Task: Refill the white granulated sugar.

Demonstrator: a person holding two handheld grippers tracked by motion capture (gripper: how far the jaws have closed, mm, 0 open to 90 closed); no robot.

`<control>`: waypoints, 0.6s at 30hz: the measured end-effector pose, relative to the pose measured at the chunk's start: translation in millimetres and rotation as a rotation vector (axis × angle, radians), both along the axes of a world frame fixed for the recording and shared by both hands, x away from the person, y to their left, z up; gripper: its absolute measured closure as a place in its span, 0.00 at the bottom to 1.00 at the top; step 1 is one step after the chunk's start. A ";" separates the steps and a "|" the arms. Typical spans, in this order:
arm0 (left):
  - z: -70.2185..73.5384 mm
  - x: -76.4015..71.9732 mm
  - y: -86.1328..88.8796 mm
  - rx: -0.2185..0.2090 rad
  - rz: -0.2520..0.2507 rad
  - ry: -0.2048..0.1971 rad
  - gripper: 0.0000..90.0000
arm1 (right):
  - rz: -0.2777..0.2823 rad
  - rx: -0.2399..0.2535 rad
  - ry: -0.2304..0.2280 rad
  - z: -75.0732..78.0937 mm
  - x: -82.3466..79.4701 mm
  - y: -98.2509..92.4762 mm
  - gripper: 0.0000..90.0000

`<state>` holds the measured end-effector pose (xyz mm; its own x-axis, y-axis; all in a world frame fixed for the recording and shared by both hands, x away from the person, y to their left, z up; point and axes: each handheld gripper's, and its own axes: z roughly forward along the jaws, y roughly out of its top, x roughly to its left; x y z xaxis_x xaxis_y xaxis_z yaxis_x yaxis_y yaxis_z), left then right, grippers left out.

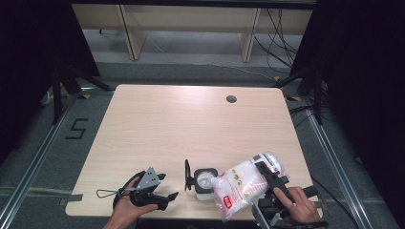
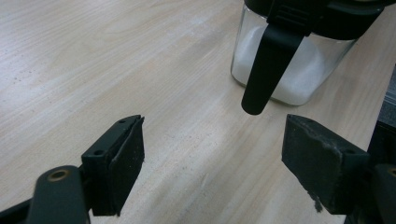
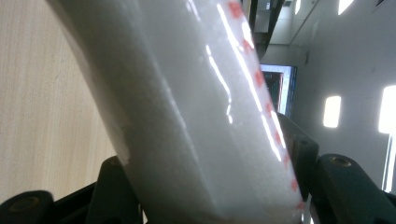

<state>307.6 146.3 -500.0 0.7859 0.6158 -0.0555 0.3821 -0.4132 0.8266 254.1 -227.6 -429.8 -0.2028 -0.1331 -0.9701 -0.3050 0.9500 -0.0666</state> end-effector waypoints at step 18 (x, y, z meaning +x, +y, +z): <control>-0.2 -0.3 0.3 0.002 -0.003 -0.003 0.23 | -0.014 0.044 0.024 -2.0 -2.1 -1.5 0.52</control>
